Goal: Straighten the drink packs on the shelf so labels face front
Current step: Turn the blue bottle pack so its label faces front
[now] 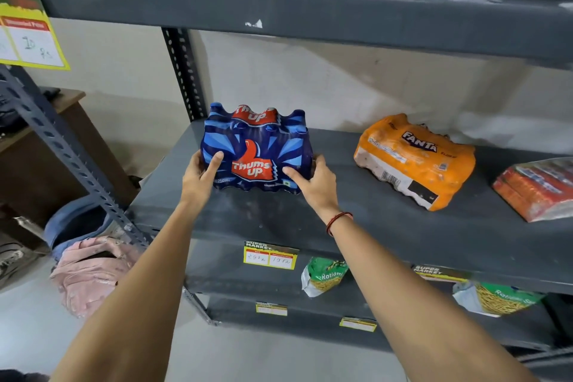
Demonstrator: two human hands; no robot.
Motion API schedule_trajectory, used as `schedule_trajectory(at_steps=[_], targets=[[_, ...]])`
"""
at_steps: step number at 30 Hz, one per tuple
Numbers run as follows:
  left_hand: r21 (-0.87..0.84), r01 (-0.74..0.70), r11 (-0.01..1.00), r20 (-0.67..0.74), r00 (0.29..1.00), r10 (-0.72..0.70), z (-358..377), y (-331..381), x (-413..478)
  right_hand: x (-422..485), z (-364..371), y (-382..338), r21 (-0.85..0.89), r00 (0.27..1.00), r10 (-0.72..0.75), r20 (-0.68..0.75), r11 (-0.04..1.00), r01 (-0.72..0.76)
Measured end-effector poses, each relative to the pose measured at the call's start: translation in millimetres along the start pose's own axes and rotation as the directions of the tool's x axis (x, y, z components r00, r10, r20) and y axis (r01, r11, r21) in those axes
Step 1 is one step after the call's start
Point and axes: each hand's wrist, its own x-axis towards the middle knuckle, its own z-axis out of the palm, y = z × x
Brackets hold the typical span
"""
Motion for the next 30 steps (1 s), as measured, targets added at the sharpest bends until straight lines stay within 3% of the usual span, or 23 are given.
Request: schedule_trajectory(at_steps=[4, 15, 22, 25, 28, 30], targets=[[0.068, -0.013, 0.998, -0.028, 0.999, 0.015, -11, -1, -18, -21, 4, -5, -0.012, 1.0, 0.015, -0.015, 1.0, -0.015], [0.119, -0.009, 0.993, 0.003, 1.0, 0.009, -52, -6, -54, -77, 18, -7, -0.082, 0.991, -0.11, -0.081, 0.991, 0.103], [0.152, -0.022, 0.988, -0.013, 1.0, 0.025, -62, -4, -67, -86, 18, -7, -0.09, 0.991, -0.129, -0.019, 0.988, 0.127], [0.124, 0.036, 0.992, -0.185, 0.983, -0.013, -51, -2, -83, -82, 7, -4, 0.017, 0.989, -0.115, 0.095, 0.993, 0.113], [0.131, 0.065, 0.989, -0.481, 0.877, 0.006, -17, -8, -121, -79, -17, 5, 0.107, 0.989, -0.096, 0.112, 0.991, 0.084], [0.125, 0.012, 0.992, -0.481, 0.875, 0.05, 20, -10, -150, -76, -36, 14, 0.11, 0.996, -0.073, 0.06, 0.992, 0.066]])
